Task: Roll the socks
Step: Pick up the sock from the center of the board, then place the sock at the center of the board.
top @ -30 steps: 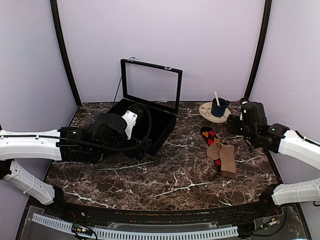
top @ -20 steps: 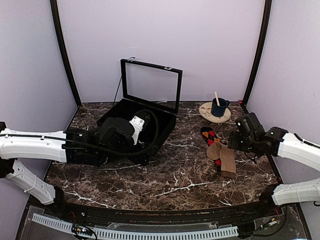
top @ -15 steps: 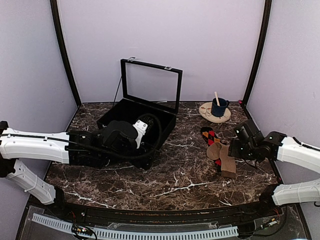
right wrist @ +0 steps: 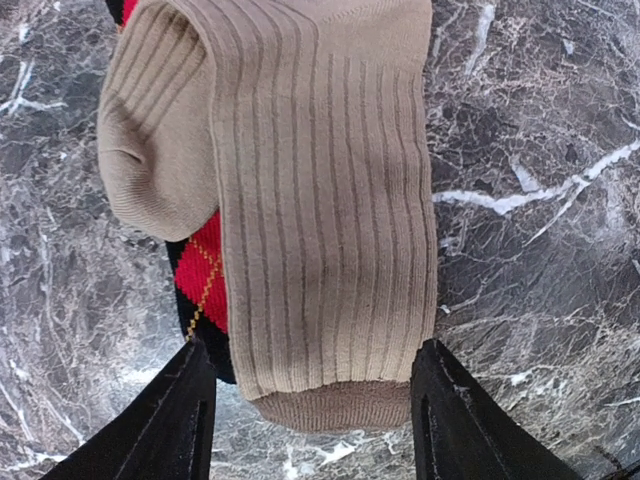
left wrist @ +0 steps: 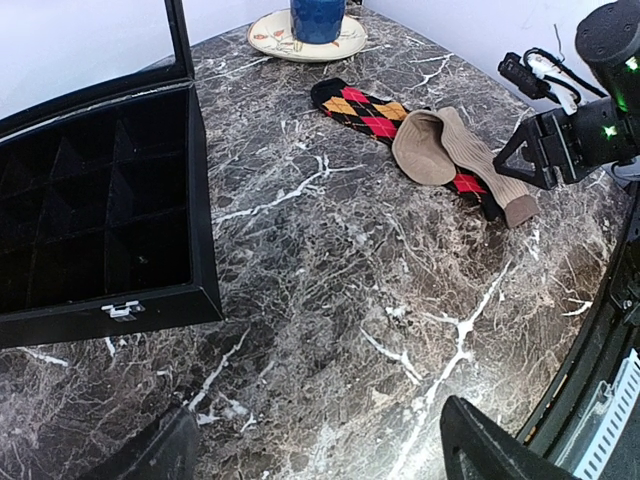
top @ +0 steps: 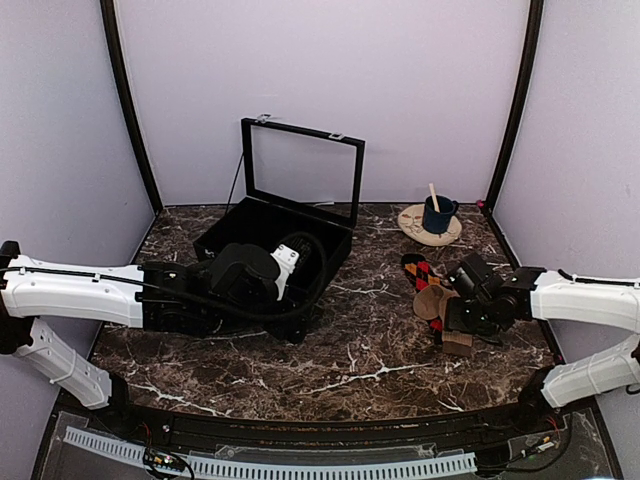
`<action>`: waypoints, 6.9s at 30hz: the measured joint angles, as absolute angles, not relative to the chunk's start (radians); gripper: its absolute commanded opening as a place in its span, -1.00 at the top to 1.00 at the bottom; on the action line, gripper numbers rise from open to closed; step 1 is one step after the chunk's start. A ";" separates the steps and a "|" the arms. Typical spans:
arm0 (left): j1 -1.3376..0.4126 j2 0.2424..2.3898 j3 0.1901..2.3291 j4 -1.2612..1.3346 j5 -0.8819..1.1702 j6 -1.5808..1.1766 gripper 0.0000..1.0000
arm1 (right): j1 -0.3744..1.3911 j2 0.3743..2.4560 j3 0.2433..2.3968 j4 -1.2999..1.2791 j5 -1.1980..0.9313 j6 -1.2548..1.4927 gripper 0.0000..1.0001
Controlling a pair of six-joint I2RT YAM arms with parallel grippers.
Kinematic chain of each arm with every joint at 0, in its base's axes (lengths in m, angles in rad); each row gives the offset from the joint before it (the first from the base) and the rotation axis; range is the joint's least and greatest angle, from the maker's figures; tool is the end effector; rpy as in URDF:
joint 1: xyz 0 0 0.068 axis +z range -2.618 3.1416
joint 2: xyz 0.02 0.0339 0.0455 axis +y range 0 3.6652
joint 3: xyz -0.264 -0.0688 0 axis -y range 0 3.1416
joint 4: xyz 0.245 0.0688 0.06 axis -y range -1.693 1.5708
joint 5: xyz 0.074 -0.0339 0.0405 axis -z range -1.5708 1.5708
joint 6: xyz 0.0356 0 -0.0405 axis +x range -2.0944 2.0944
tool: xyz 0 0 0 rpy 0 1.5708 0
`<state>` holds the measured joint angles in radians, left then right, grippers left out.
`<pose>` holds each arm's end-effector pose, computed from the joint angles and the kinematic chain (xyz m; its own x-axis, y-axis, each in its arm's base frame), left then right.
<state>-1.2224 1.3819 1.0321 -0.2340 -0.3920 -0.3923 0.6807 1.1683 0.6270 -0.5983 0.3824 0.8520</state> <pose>0.1187 -0.2871 0.2863 -0.4644 0.2436 -0.8515 0.6301 0.7664 -0.1244 0.1655 0.1169 0.1844 -0.8131 0.2400 -0.5303 0.2267 0.9697 0.0913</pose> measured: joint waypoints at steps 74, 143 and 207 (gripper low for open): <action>-1.222 1.360 0.953 -0.162 -0.405 -0.431 -0.69 | 0.773 1.365 0.736 -0.692 0.419 0.822 0.29; -1.227 0.841 0.831 -0.586 -0.863 -0.725 -0.65 | 1.344 1.961 2.046 -0.988 0.185 0.789 1.00; -1.185 1.753 0.910 -0.002 -0.453 -0.459 -0.67 | 0.943 1.420 1.041 -0.636 -0.210 0.913 1.00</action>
<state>-1.1854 1.7527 0.9104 -0.0017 -0.4534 -0.4595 0.9432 1.4197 1.0409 -0.6365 -0.2096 0.9134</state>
